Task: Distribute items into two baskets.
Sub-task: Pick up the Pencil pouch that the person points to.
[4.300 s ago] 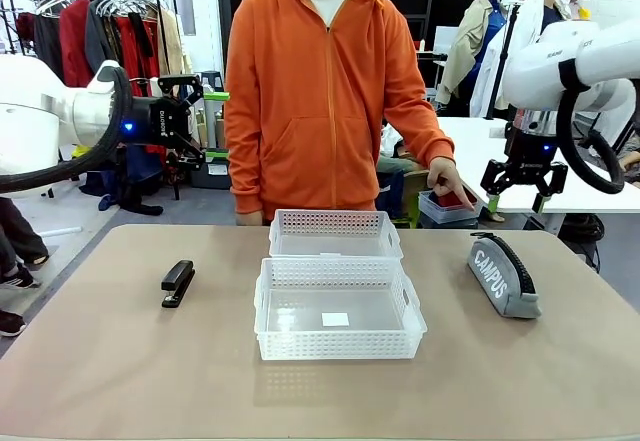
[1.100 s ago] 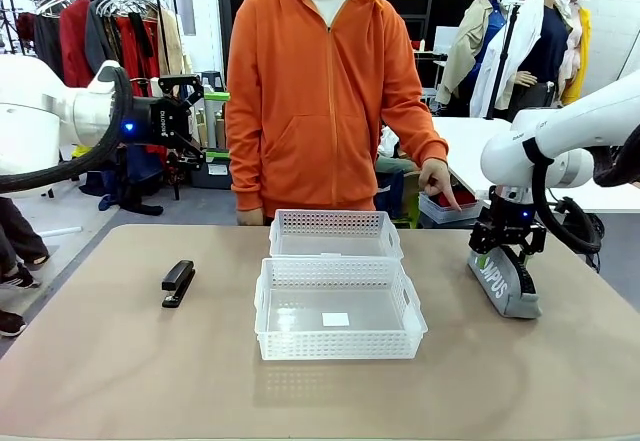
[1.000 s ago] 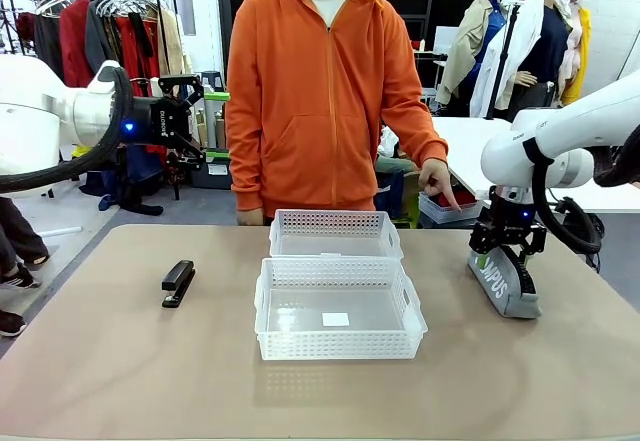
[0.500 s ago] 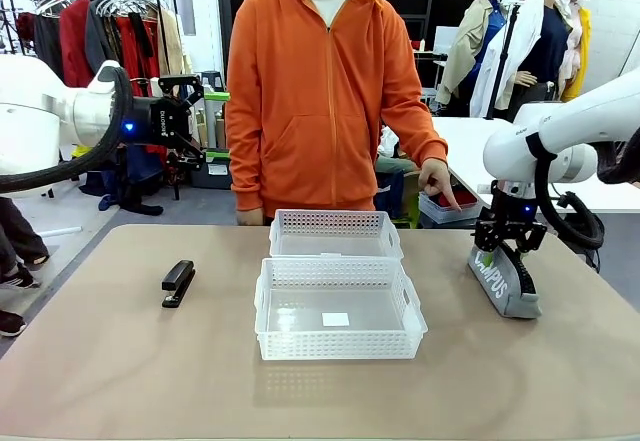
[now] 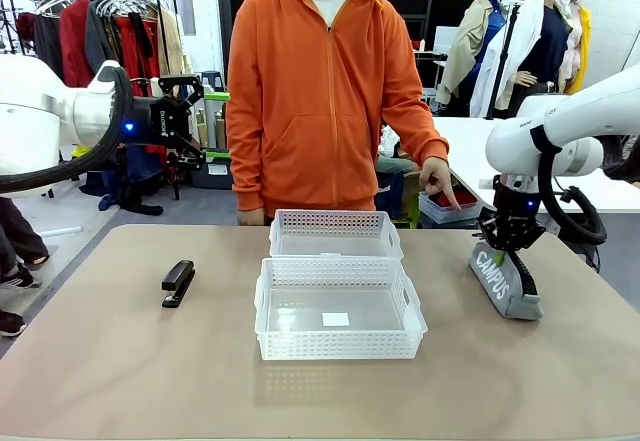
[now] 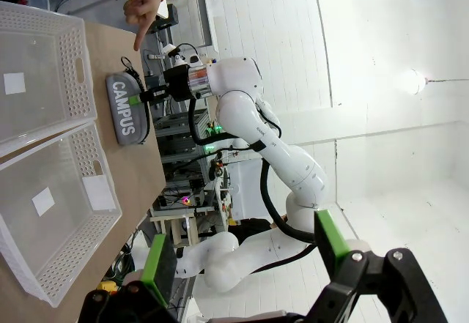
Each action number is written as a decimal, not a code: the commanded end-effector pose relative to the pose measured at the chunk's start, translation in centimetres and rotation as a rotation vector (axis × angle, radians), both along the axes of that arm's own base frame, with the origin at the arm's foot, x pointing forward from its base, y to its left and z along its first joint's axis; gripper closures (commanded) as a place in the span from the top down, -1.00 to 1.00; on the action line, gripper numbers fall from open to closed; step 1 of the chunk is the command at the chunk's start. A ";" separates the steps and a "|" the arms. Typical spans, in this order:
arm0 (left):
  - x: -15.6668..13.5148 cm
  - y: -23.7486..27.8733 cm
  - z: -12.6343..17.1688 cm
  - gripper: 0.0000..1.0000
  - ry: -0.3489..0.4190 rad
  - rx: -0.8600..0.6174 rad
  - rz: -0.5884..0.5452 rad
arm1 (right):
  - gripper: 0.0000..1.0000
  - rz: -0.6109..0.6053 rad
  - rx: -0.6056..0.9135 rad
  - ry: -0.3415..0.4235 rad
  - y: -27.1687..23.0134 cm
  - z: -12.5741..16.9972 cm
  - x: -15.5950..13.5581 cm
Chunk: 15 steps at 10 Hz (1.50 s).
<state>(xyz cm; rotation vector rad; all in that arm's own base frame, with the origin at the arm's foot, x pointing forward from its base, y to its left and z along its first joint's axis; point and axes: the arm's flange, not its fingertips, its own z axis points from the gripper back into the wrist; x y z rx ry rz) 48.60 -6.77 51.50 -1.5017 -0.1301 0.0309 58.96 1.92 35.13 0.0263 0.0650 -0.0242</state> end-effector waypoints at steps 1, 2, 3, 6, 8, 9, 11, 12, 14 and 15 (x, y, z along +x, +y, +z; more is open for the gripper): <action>-0.2 0.1 0.2 1.00 -0.001 -0.002 0.004 | -1.00 0.005 0.035 0.027 -0.2 0.1 -0.3; -0.2 0.1 0.2 1.00 -0.001 -0.002 0.004 | -1.00 0.005 0.042 0.047 -0.3 0.4 -0.5; -0.2 0.1 0.2 1.00 -0.001 -0.002 0.004 | -1.00 0.014 0.057 0.066 -0.4 0.5 -0.5; -0.2 0.1 0.2 1.00 -0.001 -0.002 0.004 | -1.00 0.000 0.113 0.100 -0.1 0.7 -0.6; -0.2 0.1 0.2 1.00 -0.001 -0.002 0.004 | -1.00 0.020 0.113 0.141 0.3 2.9 -1.5; -0.2 0.1 0.2 1.00 -0.001 -0.002 0.004 | -1.00 0.043 0.116 0.150 0.5 4.9 -2.2; -0.2 0.1 0.2 1.00 -0.001 -0.002 0.004 | -1.00 0.047 0.135 0.177 1.2 8.4 -3.5; -0.2 0.1 0.2 1.00 -0.001 -0.002 0.004 | -1.00 0.058 0.123 0.165 1.3 10.4 -4.0; -0.2 0.1 0.2 1.00 -0.001 -0.002 0.004 | -1.00 0.053 0.114 0.123 1.9 14.2 -5.2; -0.2 0.1 0.2 1.00 -0.001 -0.002 0.004 | -1.00 0.055 0.112 0.118 2.4 16.4 -5.8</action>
